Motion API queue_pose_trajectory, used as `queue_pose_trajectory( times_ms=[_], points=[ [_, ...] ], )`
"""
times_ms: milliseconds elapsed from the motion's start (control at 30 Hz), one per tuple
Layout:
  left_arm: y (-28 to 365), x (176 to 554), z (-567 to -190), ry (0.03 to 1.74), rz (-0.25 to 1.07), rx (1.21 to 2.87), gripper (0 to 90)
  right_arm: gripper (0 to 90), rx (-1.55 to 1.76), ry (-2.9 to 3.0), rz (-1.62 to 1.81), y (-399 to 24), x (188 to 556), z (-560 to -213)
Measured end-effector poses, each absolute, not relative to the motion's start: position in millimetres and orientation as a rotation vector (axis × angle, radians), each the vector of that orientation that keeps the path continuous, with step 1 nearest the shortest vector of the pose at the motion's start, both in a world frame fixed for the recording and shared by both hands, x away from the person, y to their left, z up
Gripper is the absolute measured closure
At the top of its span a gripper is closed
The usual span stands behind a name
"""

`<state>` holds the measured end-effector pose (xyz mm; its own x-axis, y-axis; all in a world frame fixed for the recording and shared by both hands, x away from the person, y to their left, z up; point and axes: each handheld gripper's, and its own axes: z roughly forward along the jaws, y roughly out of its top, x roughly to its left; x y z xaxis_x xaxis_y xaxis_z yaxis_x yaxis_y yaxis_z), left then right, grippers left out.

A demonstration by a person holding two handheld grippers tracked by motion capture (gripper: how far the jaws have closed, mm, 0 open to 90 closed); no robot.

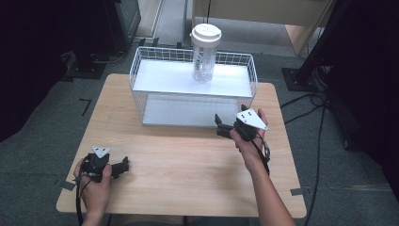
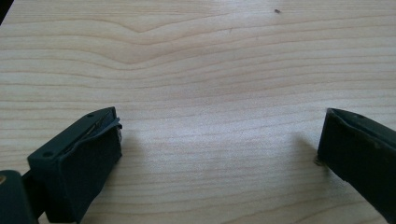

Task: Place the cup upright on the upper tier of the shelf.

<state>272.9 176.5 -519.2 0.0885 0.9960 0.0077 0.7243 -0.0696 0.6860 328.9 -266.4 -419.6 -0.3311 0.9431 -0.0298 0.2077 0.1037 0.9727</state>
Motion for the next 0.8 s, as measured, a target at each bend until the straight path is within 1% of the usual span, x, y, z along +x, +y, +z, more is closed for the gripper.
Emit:
queue_pose_trajectory(
  times_ms=[233,800],
  points=[
    [176.6,272.8,-519.1,1.688,0.678,1.853,0.0,0.0,1.181,1.664,1.247,-277.7,318.0,-435.4],
    [176.6,272.8,-519.0,1.688,0.677,1.854,0.0,0.0,1.327,1.653,1.161,-321.1,289.8,-480.7]
  ],
)
